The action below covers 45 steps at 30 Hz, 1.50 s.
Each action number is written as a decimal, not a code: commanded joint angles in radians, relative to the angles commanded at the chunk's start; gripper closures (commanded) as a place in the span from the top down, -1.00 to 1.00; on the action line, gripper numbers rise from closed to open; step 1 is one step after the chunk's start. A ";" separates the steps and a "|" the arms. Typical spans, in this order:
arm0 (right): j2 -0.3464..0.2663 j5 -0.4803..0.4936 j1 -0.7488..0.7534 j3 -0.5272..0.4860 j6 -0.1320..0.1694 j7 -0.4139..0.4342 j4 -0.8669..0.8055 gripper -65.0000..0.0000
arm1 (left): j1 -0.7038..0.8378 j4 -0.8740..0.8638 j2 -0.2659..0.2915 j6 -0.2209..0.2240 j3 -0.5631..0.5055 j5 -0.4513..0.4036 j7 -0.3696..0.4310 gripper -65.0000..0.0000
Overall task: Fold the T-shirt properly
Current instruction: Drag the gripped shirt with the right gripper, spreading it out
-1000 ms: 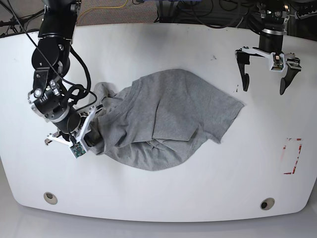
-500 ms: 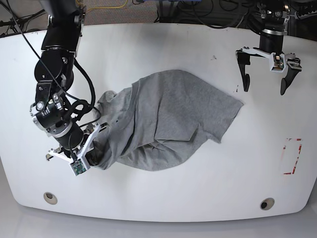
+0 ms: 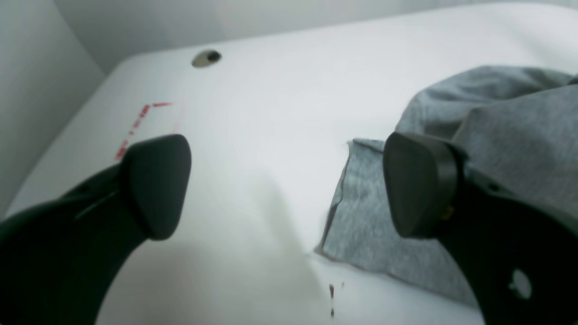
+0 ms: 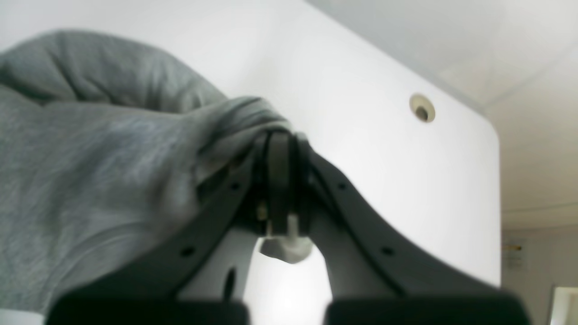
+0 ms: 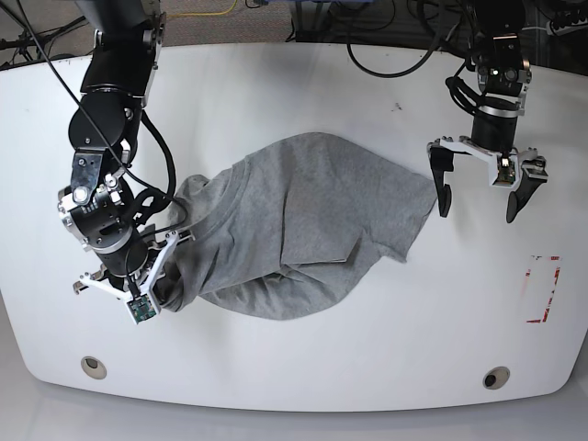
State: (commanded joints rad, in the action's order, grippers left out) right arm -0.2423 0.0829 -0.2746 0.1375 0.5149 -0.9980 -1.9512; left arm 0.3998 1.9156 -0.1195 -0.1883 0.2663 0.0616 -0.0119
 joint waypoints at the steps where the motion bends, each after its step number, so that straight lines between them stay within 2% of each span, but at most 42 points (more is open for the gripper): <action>1: 0.000 -0.004 0.002 0.000 0.000 -0.001 0.000 -1.00 | 0.006 0.002 -0.001 0.001 0.002 0.000 0.003 1.00; 12: 0.002 -0.012 -0.016 -0.001 0.011 0.014 0.008 -0.94 | 0.034 0.043 -0.040 -0.001 0.016 0.001 0.031 1.00; 18: -0.002 0.011 -0.040 -0.001 0.029 0.020 0.012 -0.63 | 0.054 0.053 -0.058 0.001 0.018 0.005 0.045 1.00; 20: -0.005 0.026 -0.027 -0.001 0.036 0.017 0.017 -0.41 | 0.090 0.066 -0.054 -0.003 0.022 -0.001 0.049 1.00; 22: -0.004 0.029 -0.028 -0.001 0.036 0.020 0.017 -0.36 | 0.101 0.069 -0.048 -0.003 0.026 0.001 0.054 1.00; 28: 0.004 0.028 -0.027 0.001 0.022 0.028 0.015 -0.47 | 0.134 0.080 -0.020 -0.003 0.031 -0.003 0.062 1.00; 30: 0.008 0.006 -0.022 -0.001 0.018 0.042 0.020 -0.68 | 0.141 0.068 0.002 -0.010 0.022 -0.001 0.054 1.00; 36: 0.008 0.007 -0.014 -0.014 0.015 0.049 0.025 -0.89 | 0.114 0.039 0.003 -0.049 0.018 0.012 0.032 1.00; 40: 0.007 0.005 -0.004 -0.027 0.015 0.054 0.026 -0.95 | 0.076 -0.001 0.002 -0.079 0.015 0.032 0.001 1.00; 45: 0.009 -0.001 0.014 -0.029 0.018 0.048 0.023 -1.00 | 0.046 -0.020 0.007 -0.078 0.004 0.034 -0.023 1.00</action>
State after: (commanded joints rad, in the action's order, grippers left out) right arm -0.2336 0.0818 -0.2608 0.1081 0.5325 -0.9501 -1.9284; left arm 0.4463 1.8954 -0.1122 -0.2660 0.2707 0.0957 -0.0352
